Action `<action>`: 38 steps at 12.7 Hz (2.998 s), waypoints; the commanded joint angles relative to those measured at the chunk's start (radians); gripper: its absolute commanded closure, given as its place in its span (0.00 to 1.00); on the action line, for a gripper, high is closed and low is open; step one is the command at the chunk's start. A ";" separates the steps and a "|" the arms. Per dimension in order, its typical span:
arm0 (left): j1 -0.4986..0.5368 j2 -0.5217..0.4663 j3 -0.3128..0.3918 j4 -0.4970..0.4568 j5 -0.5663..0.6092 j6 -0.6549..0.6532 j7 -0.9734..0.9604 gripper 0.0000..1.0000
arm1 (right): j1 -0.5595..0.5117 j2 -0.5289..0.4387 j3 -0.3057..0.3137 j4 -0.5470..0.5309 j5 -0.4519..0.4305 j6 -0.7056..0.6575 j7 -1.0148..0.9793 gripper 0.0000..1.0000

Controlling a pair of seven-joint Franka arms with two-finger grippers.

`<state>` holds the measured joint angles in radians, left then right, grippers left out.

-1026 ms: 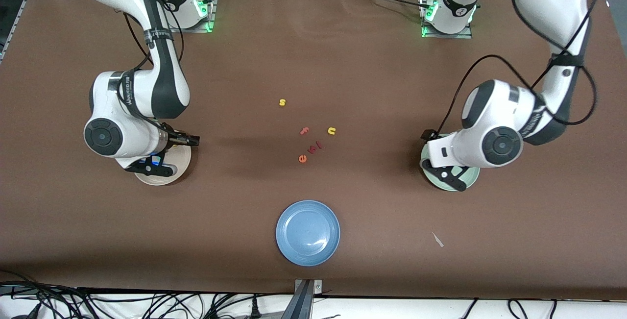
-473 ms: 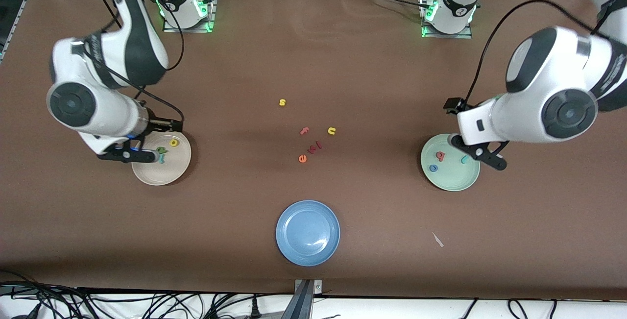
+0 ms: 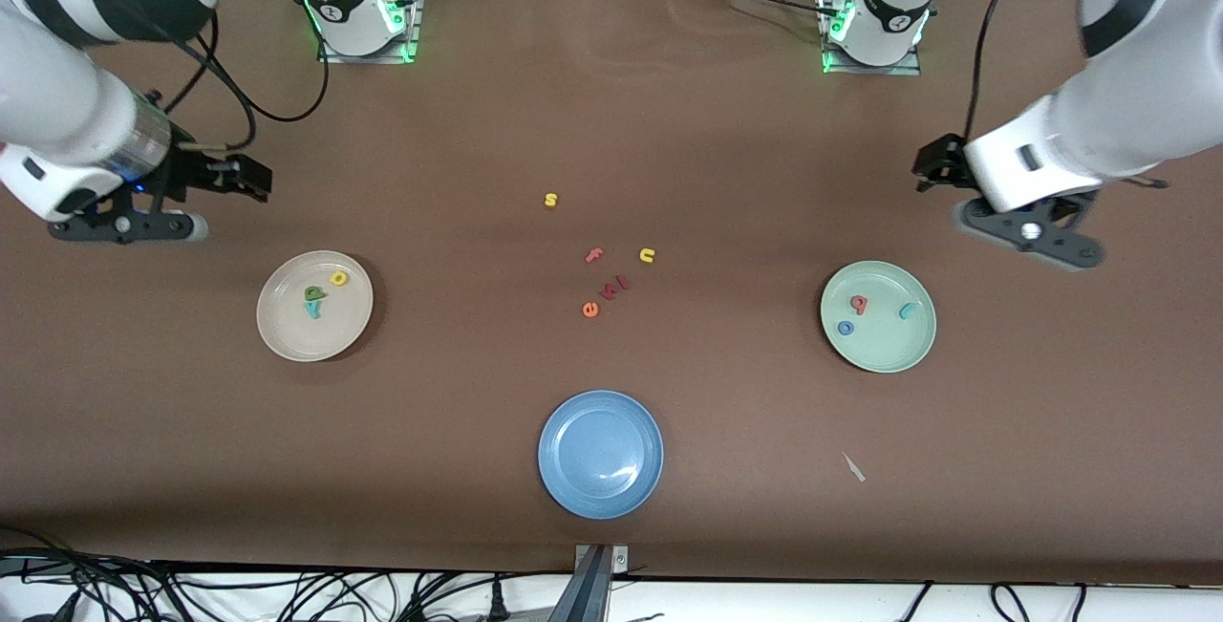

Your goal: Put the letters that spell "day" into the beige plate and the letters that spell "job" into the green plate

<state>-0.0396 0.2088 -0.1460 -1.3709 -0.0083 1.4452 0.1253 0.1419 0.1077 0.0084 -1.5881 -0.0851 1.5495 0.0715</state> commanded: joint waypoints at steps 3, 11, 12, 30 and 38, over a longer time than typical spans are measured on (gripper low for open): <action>0.003 -0.219 0.049 -0.290 -0.078 0.148 -0.006 0.00 | -0.039 -0.057 -0.024 -0.016 -0.002 -0.012 -0.064 0.00; 0.015 -0.237 0.048 -0.284 -0.002 0.050 -0.133 0.00 | -0.068 -0.071 -0.045 -0.016 0.069 -0.008 -0.093 0.00; 0.021 -0.230 0.046 -0.268 -0.002 0.050 -0.133 0.00 | -0.076 -0.071 -0.047 -0.016 0.073 -0.006 -0.093 0.00; 0.052 -0.192 0.045 -0.249 0.008 0.057 -0.136 0.00 | -0.076 -0.059 -0.045 -0.012 0.084 0.015 -0.091 0.00; 0.056 -0.183 0.045 -0.232 0.007 0.055 -0.128 0.00 | -0.077 -0.054 -0.047 -0.012 0.090 0.014 -0.091 0.00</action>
<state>0.0152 0.0093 -0.0951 -1.6380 -0.0270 1.5243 0.0002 0.0741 0.0613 -0.0414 -1.5926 -0.0089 1.5590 -0.0053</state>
